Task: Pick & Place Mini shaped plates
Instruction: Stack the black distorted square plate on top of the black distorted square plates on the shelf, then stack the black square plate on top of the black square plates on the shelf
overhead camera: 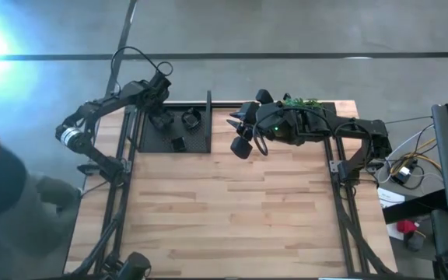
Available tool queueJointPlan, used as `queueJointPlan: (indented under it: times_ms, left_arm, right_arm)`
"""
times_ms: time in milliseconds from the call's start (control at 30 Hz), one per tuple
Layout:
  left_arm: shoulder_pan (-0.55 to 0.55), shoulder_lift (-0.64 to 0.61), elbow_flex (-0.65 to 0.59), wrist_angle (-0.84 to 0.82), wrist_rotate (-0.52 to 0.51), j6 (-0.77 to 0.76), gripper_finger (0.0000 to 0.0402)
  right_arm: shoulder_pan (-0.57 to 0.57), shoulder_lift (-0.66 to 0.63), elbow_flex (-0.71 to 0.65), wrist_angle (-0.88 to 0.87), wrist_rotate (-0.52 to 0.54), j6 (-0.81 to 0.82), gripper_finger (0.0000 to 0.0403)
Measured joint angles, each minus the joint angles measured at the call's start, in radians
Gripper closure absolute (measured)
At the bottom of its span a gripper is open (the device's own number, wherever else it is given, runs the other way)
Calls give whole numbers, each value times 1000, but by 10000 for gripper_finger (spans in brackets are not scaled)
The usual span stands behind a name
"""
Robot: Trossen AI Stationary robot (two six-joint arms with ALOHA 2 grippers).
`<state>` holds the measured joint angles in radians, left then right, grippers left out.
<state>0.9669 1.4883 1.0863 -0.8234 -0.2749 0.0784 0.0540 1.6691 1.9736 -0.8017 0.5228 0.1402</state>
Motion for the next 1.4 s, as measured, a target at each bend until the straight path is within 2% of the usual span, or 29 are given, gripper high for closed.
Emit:
queueJointPlan:
  times_ms: [400,633,833,967,1133,1400]
  left_arm:
    - [0,0,0,-18,-50,38,340]
    - [0,0,0,-17,-147,97,339]
    - [0,-10,29,-15,-144,95,339]
    - [-17,-63,55,-14,-143,54,339]
    - [-91,-204,56,-14,-142,-15,339]
    - [-352,-435,56,-15,-142,-82,339]
  right_arm:
    - [0,0,0,0,0,-2,322]
    - [-3,0,0,0,1,-2,320]
    - [-6,0,0,-3,2,6,314]
    - [-19,0,0,-12,2,21,317]
    - [-79,0,0,-54,-23,65,325]
    - [-256,2,-15,-154,-252,122,329]
